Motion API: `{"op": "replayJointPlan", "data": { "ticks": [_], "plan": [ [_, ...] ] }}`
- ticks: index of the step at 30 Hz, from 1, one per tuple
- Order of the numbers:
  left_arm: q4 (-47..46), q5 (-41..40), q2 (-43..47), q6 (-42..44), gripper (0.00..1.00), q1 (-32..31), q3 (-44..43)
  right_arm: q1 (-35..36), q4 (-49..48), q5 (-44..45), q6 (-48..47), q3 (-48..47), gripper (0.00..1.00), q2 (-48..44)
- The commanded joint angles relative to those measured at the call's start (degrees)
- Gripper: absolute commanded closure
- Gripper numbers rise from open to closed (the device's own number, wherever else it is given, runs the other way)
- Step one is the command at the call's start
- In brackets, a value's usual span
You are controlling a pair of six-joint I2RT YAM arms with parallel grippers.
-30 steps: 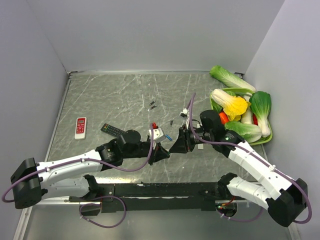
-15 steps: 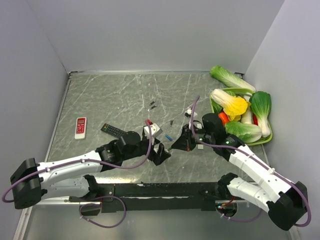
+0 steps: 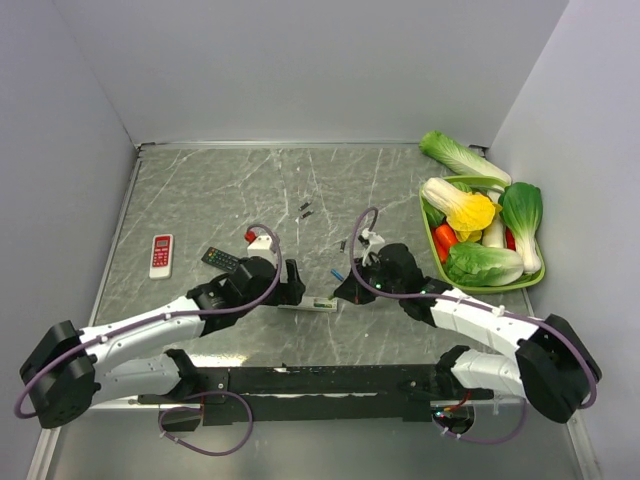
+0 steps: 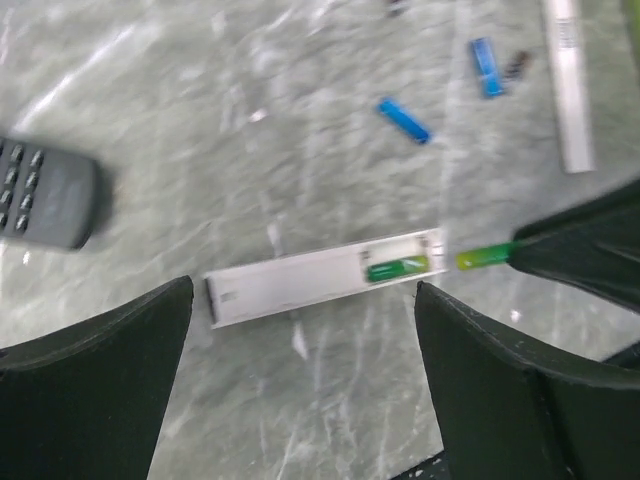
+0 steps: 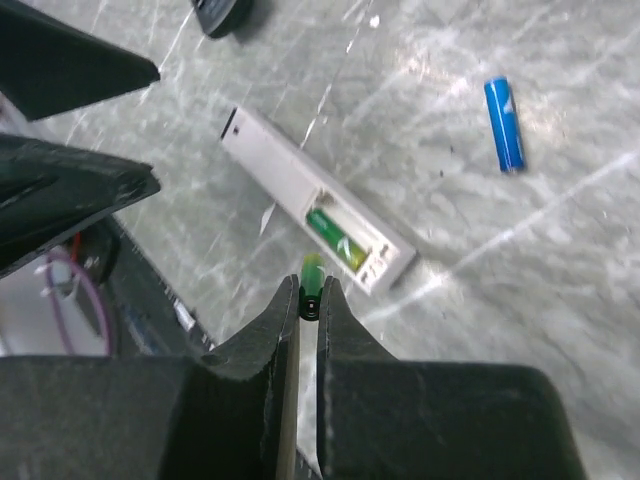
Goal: Load the batteries into the remote control
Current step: Load the battery into the remote control.
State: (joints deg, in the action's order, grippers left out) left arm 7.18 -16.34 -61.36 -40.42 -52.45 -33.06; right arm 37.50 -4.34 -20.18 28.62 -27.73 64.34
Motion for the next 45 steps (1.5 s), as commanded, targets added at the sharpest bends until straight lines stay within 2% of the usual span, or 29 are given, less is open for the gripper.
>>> {"op": "replayJointPlan", "data": {
  "ticks": [1,5,10,22,26,29,40,44,45],
  "plan": [
    [4.69,0.86,-3.14,-6.07,0.05,3.75,-0.52,3.46,-10.76,7.7,1.7,-0.31,1.0,2.28],
    [4.51,4.56,-5.87,-6.6,0.09,6.12,-0.95,4.87,-11.04,10.51,2.67,-0.75,1.0,4.3],
    [5.39,6.14,-10.17,-6.07,0.21,6.3,-2.1,6.8,-11.66,11.84,3.11,-1.19,1.0,7.2],
    [5.92,7.2,-14.22,-5.45,0.36,6.3,-3.06,9.0,-12.53,13.68,3.37,-1.02,1.0,10.28],
    [5.92,7.9,-15.54,-5.45,0.36,6.3,-3.33,8.91,-13.94,13.59,3.46,-0.58,1.0,11.77],
    [6.09,8.25,-16.16,-5.45,0.42,6.3,-3.41,9.17,-15.52,13.24,3.63,-0.14,1.0,12.91],
    [6.27,9.04,-17.04,-5.54,0.44,6.3,-3.68,9.96,-15.35,11.67,3.37,-0.57,1.0,14.68],
    [6.36,9.13,-16.95,-5.54,0.45,6.3,-3.59,10.49,-13.59,12.1,3.2,-1.19,0.94,14.77],
    [6.27,9.22,-16.77,-5.54,0.45,6.3,-3.68,10.67,-13.24,12.36,3.11,-1.19,0.88,14.68]
  ]
}}
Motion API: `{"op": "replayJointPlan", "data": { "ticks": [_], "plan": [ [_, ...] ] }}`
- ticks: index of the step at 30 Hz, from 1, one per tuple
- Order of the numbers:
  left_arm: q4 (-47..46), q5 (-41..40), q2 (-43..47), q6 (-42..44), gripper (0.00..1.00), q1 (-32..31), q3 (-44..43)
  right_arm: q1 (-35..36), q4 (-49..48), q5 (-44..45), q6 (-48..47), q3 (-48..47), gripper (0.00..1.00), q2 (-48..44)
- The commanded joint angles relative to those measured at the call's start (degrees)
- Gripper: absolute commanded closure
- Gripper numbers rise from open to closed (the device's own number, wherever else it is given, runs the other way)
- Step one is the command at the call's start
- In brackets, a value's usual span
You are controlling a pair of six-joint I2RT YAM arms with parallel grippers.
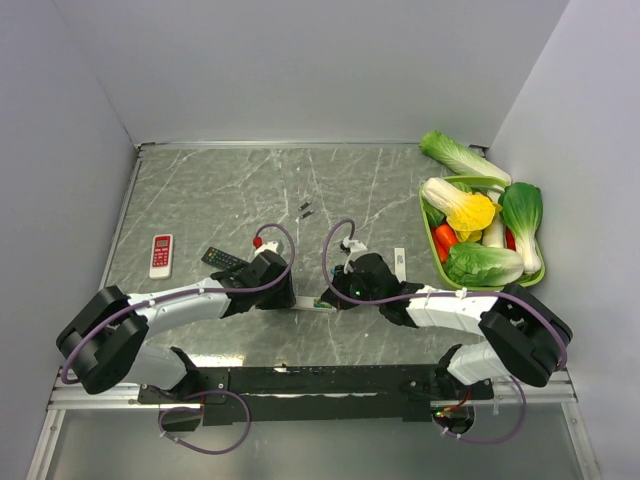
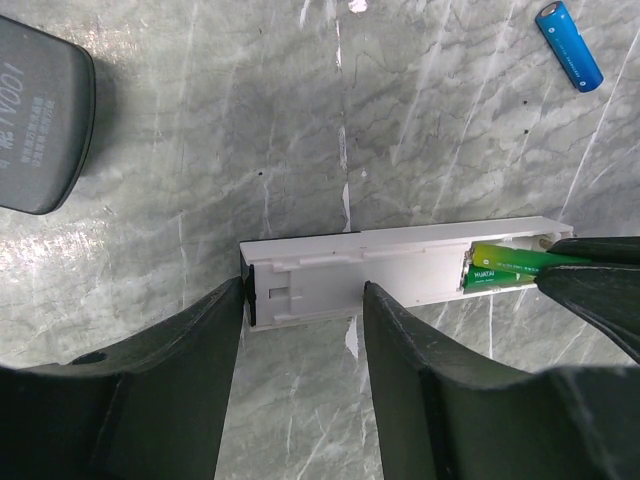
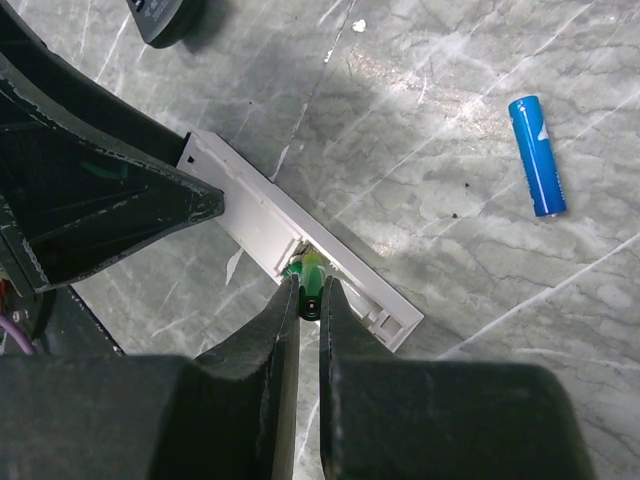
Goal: Load the batteries into the remote control
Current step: Load the battery into the remote control.
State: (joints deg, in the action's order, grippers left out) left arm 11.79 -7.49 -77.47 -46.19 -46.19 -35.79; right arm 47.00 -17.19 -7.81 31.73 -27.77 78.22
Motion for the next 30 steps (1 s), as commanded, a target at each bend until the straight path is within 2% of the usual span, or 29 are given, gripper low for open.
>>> {"op": "replayJointPlan", "data": {
  "ticks": [1,3,6,17,21,26,30],
  "plan": [
    [1.66,0.37,-0.66,0.23,0.45,0.05,-0.95,1.33,-0.21,0.51,0.0,-1.15,0.83,0.45],
    [1.66,0.45,-0.49,0.23,0.45,0.05,-0.95,1.51,0.31,0.87,-0.26,-1.15,0.73,0.19],
    [1.57,0.54,-0.4,0.23,0.44,0.05,-0.95,2.04,1.02,1.75,-0.7,-1.41,0.65,-0.26],
    [1.48,0.89,0.13,0.05,0.44,0.05,-0.6,4.32,5.14,6.4,-2.45,-2.55,0.62,-2.01],
    [1.65,1.07,0.22,0.05,0.44,0.05,-0.77,4.5,8.22,7.73,-5.17,-4.57,0.66,-2.45],
    [2.01,0.81,0.65,0.4,0.44,0.05,-0.86,4.5,13.31,8.87,-13.16,-7.47,0.83,-3.24],
    [1.83,0.98,0.22,0.58,0.44,0.05,-1.12,4.5,18.58,8.16,-18.8,-9.67,0.87,-2.81]
  ]
}}
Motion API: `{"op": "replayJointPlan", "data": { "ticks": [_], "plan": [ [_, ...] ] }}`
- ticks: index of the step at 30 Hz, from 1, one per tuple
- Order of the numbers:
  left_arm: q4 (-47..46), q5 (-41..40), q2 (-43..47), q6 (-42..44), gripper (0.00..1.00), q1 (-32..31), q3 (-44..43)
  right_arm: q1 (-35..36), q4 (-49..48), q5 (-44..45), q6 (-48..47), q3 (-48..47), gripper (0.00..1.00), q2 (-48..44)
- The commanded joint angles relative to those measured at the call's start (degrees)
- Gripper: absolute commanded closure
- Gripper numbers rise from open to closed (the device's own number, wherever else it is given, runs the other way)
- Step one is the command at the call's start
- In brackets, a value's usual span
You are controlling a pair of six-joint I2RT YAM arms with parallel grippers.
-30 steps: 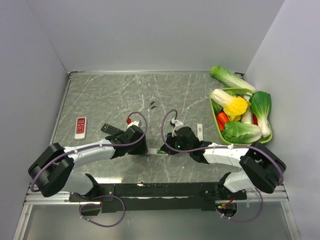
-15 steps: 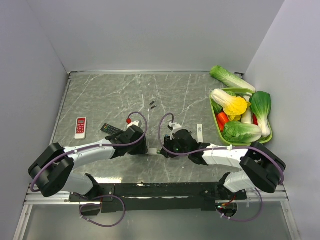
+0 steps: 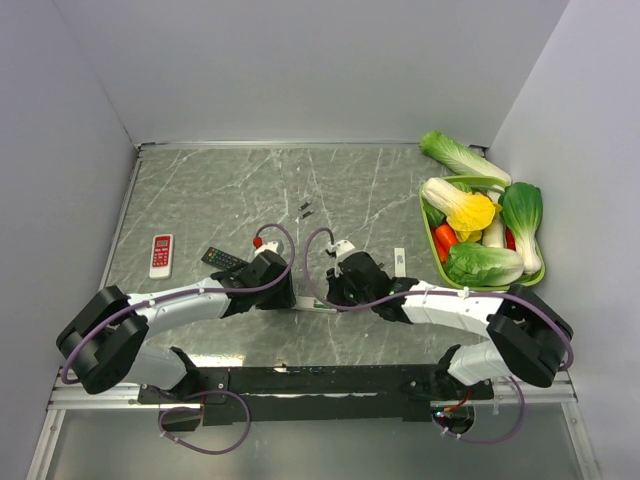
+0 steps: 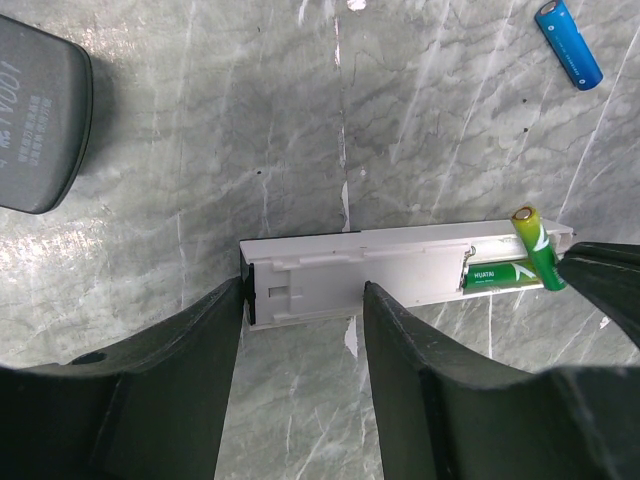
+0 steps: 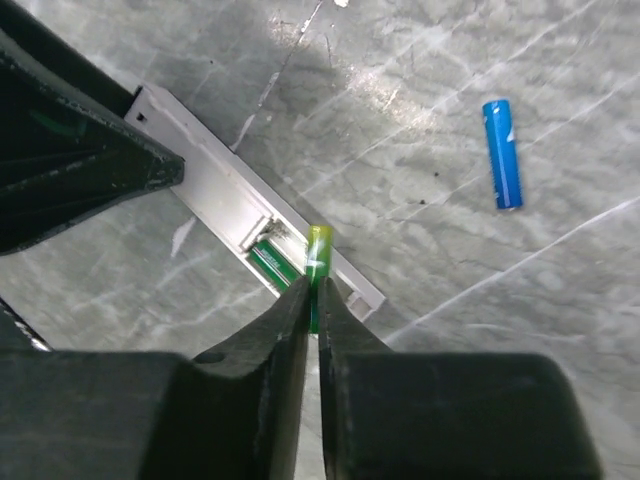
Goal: Load the batteries into the remote control
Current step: Load the battery into the remote control.
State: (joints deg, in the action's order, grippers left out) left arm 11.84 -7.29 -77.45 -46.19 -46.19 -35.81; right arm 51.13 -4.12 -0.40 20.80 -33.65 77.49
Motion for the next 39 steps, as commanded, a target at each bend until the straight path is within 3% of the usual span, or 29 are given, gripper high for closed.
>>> {"op": "replayJointPlan", "data": {
  "ticks": [1,9,14,26,39],
  "plan": [
    [1.7,0.79,0.11,0.58,0.44,-0.03,-1.01,0.37,6.14,-0.81,-8.75,-4.23,0.87,-1.91],
    [1.52,1.14,-0.33,0.76,0.44,-0.03,-1.1,0.37,9.57,-6.71,-12.98,-7.84,0.85,2.75],
    [1.61,0.79,0.46,0.76,0.44,0.05,-0.49,0.28,11.06,-4.96,-11.14,-9.15,0.75,2.66],
    [1.09,1.05,0.63,0.58,0.43,0.05,-0.4,0.28,19.31,-2.15,-11.57,-13.71,0.64,0.19],
    [0.91,0.96,0.72,0.49,0.43,0.05,-0.05,1.77,25.65,-0.04,-10.69,-19.17,0.69,8.2]
  ]
}}
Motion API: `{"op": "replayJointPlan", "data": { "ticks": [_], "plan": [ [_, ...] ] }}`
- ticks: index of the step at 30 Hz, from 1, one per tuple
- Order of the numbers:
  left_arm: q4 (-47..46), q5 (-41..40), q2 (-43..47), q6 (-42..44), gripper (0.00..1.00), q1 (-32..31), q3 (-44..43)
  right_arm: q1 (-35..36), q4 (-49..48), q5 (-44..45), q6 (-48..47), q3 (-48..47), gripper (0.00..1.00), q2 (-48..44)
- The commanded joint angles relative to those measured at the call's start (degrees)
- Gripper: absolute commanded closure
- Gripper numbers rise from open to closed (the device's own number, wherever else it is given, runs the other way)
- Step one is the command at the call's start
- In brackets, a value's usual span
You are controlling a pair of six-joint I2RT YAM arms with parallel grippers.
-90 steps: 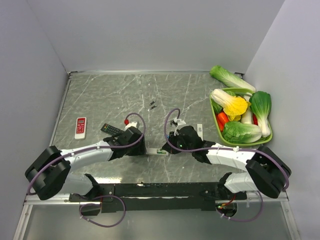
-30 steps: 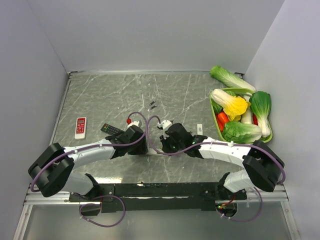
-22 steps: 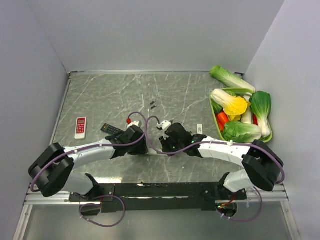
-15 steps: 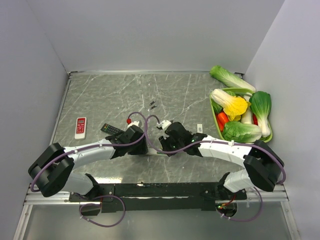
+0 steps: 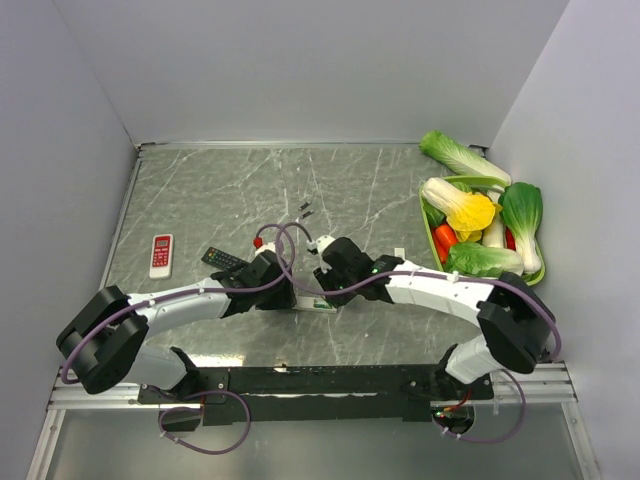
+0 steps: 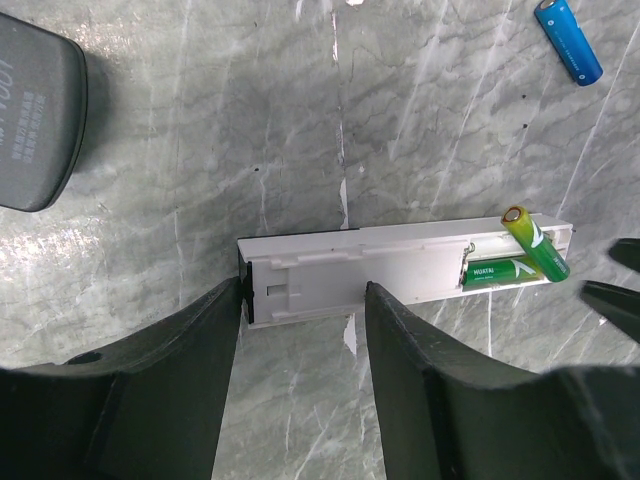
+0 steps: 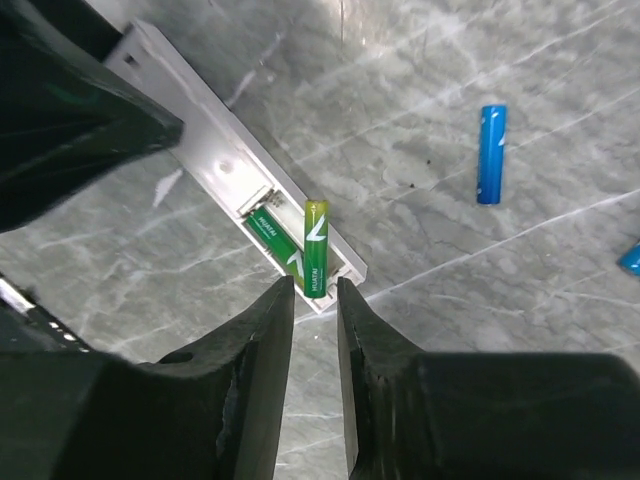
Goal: Load the batteries into the remote control
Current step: Load the battery into the remote control.
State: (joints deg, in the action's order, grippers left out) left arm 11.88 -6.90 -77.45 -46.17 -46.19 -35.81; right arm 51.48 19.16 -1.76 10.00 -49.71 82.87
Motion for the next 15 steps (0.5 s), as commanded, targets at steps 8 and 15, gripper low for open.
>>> {"op": "replayJointPlan", "data": {
  "ticks": [8,15],
  "plan": [
    [1.04,0.48,0.99,0.64,0.43,0.05,-0.05,2.74,3.25,4.74,0.11,-4.78,0.72,6.42],
    [0.95,0.48,0.9,0.65,0.42,0.05,-0.13,3.71,3.78,5.54,-1.56,-4.78,0.86,7.22]
  ]
}}
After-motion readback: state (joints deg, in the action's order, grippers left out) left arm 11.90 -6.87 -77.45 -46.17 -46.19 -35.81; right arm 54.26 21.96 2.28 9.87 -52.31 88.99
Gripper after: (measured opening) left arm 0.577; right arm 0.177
